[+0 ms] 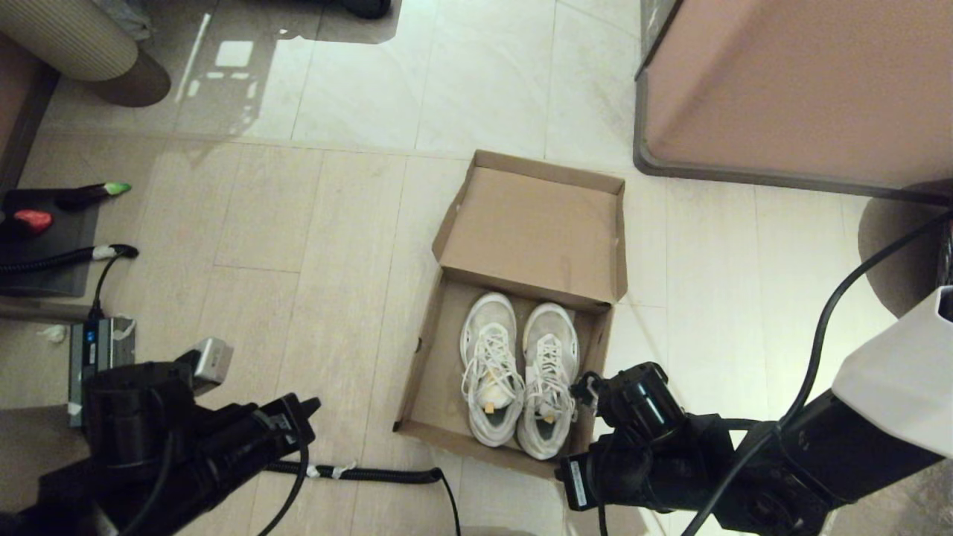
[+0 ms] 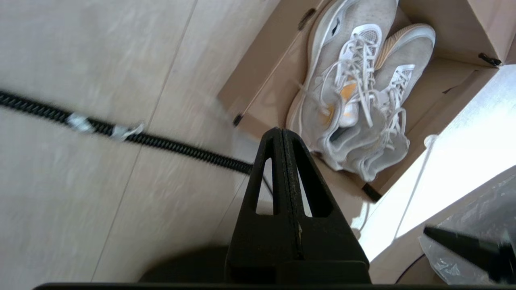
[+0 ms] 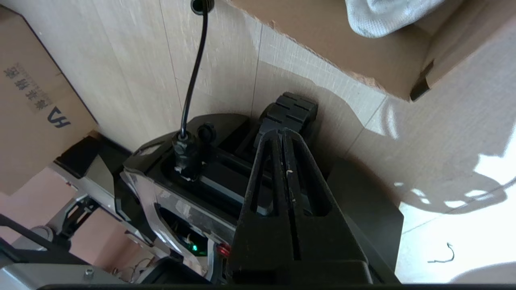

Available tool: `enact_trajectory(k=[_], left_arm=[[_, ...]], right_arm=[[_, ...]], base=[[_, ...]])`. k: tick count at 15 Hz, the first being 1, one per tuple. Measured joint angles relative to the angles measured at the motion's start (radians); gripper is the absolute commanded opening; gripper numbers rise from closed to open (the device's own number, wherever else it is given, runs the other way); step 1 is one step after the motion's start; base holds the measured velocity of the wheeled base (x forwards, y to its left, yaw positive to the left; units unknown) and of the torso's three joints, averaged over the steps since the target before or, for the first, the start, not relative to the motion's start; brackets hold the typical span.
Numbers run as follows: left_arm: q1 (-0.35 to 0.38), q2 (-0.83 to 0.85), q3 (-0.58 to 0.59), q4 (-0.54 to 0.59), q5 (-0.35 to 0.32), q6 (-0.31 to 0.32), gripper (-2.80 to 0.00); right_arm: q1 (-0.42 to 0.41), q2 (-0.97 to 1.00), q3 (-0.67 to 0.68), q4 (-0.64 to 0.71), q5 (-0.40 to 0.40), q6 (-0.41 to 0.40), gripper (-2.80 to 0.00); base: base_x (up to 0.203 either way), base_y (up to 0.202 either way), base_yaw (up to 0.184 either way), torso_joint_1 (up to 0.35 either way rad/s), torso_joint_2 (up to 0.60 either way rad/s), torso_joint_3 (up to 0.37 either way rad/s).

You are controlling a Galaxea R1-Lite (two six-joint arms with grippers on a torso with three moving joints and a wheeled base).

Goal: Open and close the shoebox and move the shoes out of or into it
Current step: Put the shoes out of the shoe box

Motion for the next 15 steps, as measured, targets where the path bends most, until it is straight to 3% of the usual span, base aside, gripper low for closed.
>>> enact_trajectory(k=[1, 2, 7, 15], left_arm=[[0.011, -0.025, 0.027, 0.0, 0.0, 0.0, -2.8], [0.026, -0.047, 0.05, 0.001, 0.0, 0.0, -2.8], [0.085, -0.127, 0.106, 0.001, 0.0, 0.003, -2.8], [0.109, -0.137, 0.098, 0.002, -0.004, 0.0, -2.8]], right_arm=[[0.001, 0.006, -0.006, 0.001, 0.0, -0.001, -2.8], [0.001, 0.013, -0.014, 0.001, 0.002, -0.001, 0.0], [0.014, 0.083, -0.105, 0.007, -0.028, 0.003, 0.0], [0.003, 0.249, -0.336, 0.075, -0.176, 0.026, 0.0]], base=[[0.0, 0.0, 0.0, 0.0, 0.0, 0.0], [0.0, 0.0, 0.0, 0.0, 0.0, 0.0], [0.0, 0.0, 0.0, 0.0, 0.0, 0.0], [0.0, 0.0, 0.0, 0.0, 0.0, 0.0]])
